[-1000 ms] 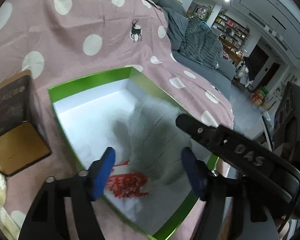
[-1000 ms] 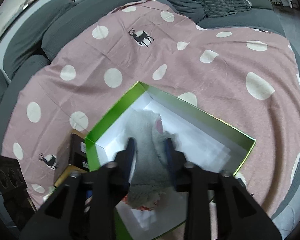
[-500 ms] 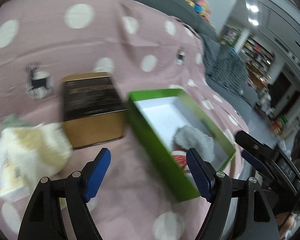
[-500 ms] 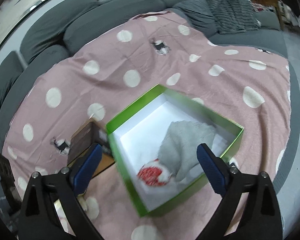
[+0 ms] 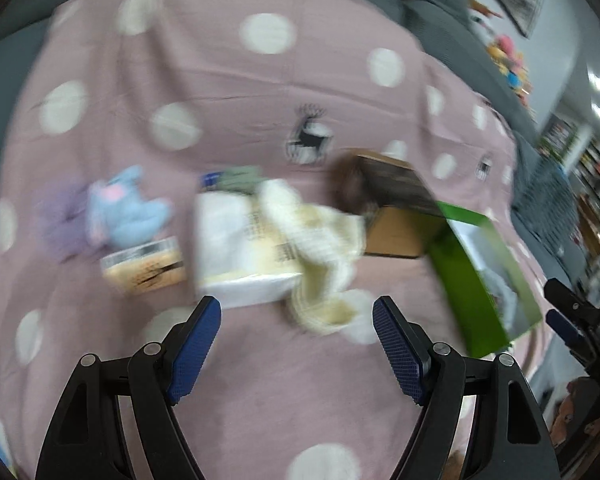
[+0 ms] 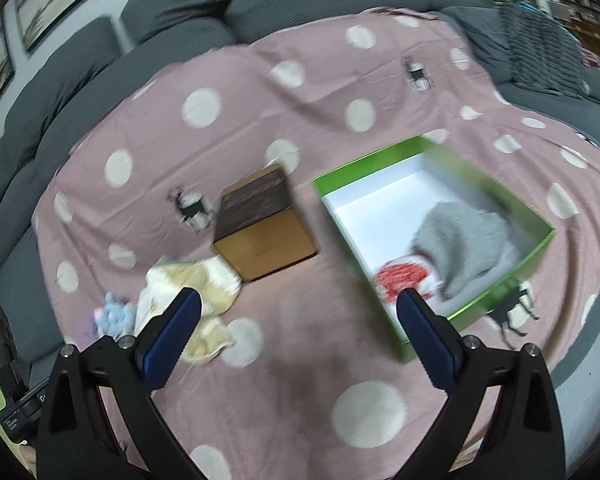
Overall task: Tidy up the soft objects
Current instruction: 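Move the right tool back toward the small juice carton, then grasp the juice carton with the right gripper and lift it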
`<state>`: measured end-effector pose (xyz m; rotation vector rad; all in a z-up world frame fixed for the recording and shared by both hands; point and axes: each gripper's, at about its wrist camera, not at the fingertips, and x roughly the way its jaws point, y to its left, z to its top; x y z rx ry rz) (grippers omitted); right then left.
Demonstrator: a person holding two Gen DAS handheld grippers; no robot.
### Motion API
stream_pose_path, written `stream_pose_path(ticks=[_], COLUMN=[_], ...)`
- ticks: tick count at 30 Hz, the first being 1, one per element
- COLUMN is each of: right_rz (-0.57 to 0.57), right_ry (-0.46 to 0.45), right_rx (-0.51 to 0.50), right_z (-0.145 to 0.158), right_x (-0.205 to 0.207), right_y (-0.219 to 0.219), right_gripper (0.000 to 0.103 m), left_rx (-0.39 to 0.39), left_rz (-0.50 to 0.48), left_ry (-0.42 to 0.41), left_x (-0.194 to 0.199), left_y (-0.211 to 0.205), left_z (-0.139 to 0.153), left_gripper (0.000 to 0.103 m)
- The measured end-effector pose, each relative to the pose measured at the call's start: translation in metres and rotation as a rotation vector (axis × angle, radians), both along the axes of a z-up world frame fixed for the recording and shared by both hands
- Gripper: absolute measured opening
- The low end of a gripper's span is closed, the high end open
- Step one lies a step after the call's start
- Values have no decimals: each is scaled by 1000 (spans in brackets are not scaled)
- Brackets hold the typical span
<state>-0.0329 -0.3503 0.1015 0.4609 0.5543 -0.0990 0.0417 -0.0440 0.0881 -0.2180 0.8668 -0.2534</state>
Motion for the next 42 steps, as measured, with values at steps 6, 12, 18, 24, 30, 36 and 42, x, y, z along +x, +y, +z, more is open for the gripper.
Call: stream_pose_path(ticks=[6,12,18,24,30,36,42], right_rz=[133,300,517,701,743,748,775], right_ry=[34,65,118,206,344,412,460], right_rx=[-23,-44,-80,-35,67,17,10], right_z=[0,1,1,-8,-29,-46,-63], right_x=[23,53,87,135,193,220,231], right_y=[50,112,191,258,283,301,306], right_gripper=[98,98,98,87,70,70,66], left_rx=[40,32,-6,-125,-222,-247,-295], left_rz=[193,340,409,389,299,247,218], left_ry=[21,59,71,74,67,131,151], left_x=[-17,-29,-30,-10,26,64,75], left_y=[67,125,157,162,145,130,128], left_z=[-20,-43,-56,-67,-76,-101,-117], left_gripper=[79,79,79,79,71,69,53])
